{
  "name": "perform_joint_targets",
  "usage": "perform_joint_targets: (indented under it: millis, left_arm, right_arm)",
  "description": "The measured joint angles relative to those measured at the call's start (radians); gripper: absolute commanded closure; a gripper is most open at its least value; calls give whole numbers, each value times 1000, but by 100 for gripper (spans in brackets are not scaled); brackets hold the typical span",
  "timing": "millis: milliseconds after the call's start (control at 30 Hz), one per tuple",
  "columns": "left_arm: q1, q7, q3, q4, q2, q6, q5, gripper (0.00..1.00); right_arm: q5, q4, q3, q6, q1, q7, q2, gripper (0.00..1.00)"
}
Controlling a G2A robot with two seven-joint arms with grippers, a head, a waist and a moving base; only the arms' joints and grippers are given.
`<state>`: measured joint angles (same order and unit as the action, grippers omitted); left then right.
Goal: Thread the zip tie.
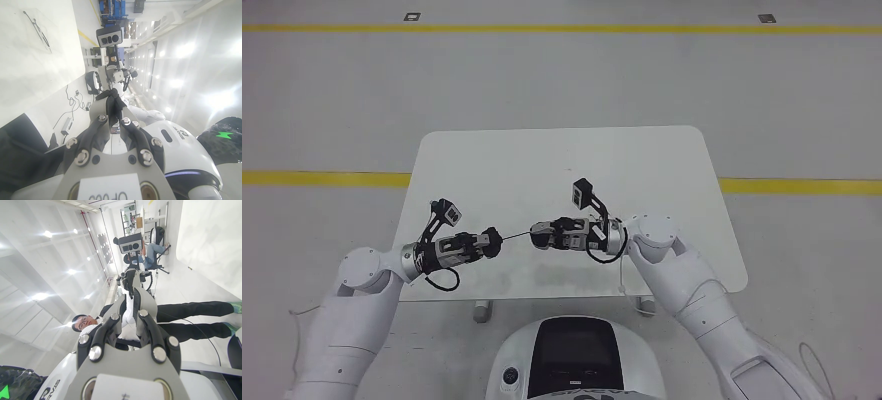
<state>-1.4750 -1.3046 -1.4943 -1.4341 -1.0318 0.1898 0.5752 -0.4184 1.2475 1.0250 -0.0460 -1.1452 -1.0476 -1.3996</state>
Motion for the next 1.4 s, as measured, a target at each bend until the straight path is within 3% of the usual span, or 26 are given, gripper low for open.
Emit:
perform_joint_targets:
  millis: [300,467,500,533,1300,1400]
  left_arm:
    - [0,0,0,0,0,0,0,100]
    - [0,0,0,0,0,0,0,100]
    - [0,0,0,0,0,0,0,66]
    - [0,0,0,0,0,0,0,0]
    - [0,0,0,0,0,0,0,0]
    - [1,22,6,-8,0,-1,-2,0]
  right_arm:
    - [-9,-5,-12,-6,10,0,5,100]
    - [-12,-11,-18,-8,14,4,8,100]
    - [-13,-11,-18,-8,14,5,8,100]
    - [-14,-11,-19,-8,14,5,9,100]
    - [-82,-36,-7,31,-1,78,13,100]
    - [-93,-20,-10,32,-12,77,13,100]
